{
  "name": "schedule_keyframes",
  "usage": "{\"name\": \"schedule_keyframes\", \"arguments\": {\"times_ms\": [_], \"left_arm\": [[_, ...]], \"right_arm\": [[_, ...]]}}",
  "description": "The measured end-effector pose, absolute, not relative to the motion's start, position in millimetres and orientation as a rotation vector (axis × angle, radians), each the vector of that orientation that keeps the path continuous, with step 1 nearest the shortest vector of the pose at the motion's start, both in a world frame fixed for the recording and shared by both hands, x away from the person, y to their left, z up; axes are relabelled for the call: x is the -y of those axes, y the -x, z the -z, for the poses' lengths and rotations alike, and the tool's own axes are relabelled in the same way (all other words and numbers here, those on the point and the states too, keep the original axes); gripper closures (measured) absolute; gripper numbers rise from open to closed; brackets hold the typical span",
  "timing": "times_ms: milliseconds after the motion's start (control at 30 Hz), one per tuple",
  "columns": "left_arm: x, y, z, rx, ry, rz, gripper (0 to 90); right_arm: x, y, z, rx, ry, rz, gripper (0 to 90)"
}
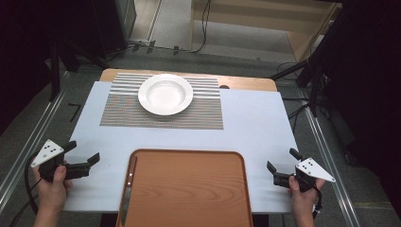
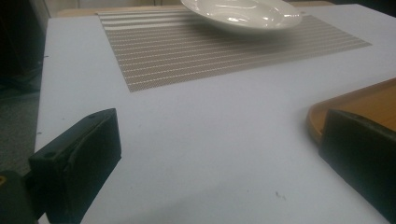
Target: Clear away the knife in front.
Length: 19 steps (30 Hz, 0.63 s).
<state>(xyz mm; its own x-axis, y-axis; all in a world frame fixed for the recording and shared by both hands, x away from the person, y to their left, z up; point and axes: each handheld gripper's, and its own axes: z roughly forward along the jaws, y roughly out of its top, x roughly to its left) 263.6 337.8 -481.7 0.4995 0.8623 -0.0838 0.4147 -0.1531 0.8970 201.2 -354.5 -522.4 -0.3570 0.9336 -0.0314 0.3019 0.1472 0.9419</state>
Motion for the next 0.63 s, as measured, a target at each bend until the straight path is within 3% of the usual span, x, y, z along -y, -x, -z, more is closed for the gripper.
{"name": "schedule_keyframes", "arguments": {"times_ms": [633], "left_arm": [[-342.4,-260.4,489.6,-1.079,-1.693,-0.545,0.0]], "right_arm": [[356.3,-200.6,522.2,-1.757,-1.199,-1.23,0.0]]}}
